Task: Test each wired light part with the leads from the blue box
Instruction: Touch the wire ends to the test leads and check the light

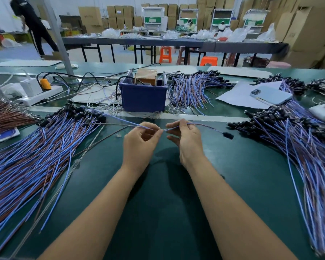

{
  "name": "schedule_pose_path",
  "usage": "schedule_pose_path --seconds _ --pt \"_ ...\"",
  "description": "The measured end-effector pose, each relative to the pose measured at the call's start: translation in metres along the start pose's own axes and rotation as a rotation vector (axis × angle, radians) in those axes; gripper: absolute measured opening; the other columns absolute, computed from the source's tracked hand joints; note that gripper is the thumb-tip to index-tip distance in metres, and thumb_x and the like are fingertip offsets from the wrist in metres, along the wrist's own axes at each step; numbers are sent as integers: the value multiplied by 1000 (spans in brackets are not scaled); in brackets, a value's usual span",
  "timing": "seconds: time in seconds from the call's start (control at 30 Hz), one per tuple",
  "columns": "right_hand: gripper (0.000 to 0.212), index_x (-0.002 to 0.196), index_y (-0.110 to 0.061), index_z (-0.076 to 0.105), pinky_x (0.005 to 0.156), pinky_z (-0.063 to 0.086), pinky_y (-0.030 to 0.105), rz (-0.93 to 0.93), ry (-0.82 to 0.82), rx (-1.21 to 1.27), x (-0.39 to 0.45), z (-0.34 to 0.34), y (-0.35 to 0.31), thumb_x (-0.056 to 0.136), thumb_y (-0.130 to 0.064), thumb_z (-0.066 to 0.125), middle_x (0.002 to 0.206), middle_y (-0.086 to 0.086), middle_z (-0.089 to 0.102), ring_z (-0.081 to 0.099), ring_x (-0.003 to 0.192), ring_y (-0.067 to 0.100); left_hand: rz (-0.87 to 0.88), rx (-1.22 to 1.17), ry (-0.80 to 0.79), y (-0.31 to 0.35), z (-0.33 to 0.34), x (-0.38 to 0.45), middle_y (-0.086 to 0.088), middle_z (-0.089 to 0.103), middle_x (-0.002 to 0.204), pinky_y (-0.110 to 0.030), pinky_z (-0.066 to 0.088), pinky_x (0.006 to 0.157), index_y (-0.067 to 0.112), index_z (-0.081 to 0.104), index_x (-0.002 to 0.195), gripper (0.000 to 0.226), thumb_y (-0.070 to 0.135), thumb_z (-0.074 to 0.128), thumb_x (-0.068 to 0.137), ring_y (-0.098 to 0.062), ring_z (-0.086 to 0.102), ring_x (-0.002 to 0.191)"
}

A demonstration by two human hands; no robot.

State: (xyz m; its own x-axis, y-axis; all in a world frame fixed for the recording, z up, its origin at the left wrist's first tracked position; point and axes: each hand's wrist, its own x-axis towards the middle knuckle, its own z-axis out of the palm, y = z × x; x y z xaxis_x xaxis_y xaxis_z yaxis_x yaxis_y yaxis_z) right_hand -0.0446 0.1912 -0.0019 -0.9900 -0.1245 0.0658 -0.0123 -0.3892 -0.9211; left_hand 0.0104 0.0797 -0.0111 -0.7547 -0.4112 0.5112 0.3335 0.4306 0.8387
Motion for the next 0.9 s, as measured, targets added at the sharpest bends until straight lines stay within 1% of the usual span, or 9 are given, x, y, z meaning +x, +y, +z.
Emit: schedule_pose_path --seconds 0.1,0.17,0.23,0.3,0.37,0.5,0.63,0.77,0.9 --pt "32 79 -13 53 45 43 19 6 49 -111 5 -24 -26 106 -19 35 60 1 57 50 44 8 240 50 -19 26 26 -15 18 64 73 -16 48 63 36 62 75 23 16 70 82 1 60 70" --pt "30 81 -15 54 41 33 19 -35 85 -239 8 -48 -47 105 -17 36 55 1 48 40 38 6 373 79 -72 43 50 -23 15 63 76 -21 50 63 26 66 78 13 14 70 81 -2 59 73" --pt "28 85 -14 55 43 29 21 -70 105 -365 10 -76 -68 105 -17 35 53 -1 42 37 42 8 447 107 -175 59 77 -34 9 64 80 -30 54 63 17 68 81 6 12 70 80 -10 61 75" --pt "25 95 -9 57 48 31 23 -90 133 -533 10 -107 -90 105 -19 36 59 -1 42 38 50 11 475 96 -287 74 102 -47 6 63 82 -32 55 64 15 70 84 6 10 70 81 -13 60 77" --pt "26 107 -3 58 53 37 25 -142 163 -767 9 -140 -111 103 -20 38 66 1 46 42 58 16 478 51 -364 89 124 -60 5 63 84 -31 54 65 13 71 87 10 6 68 81 -13 60 80" --pt "29 116 -12 63 74 40 33 -218 232 -1260 5 -202 -145 101 -25 43 97 5 62 54 86 24 428 -1 -549 108 161 -80 -1 70 103 -33 53 82 12 74 104 34 -8 58 82 -17 62 97" --pt "25 109 -17 64 72 44 37 -158 368 -1512 -3 -239 -153 100 -30 44 105 8 66 54 86 26 394 11 -730 110 184 -96 -4 71 105 -35 49 89 12 73 109 33 -3 55 86 -22 60 103" --pt "24 110 -17 62 69 41 34 -61 446 -1690 -11 -247 -138 99 -24 42 109 10 64 55 92 31 336 117 -801 95 187 -97 -4 72 98 -32 42 94 15 76 103 22 8 61 87 -23 53 110" --pt "27 116 -10 56 84 39 39 -248 556 -1841 -10 -217 -118 90 -13 48 117 17 49 44 107 34 190 193 -722 75 167 -78 1 69 92 -26 39 95 20 76 99 22 10 60 88 -21 49 112"
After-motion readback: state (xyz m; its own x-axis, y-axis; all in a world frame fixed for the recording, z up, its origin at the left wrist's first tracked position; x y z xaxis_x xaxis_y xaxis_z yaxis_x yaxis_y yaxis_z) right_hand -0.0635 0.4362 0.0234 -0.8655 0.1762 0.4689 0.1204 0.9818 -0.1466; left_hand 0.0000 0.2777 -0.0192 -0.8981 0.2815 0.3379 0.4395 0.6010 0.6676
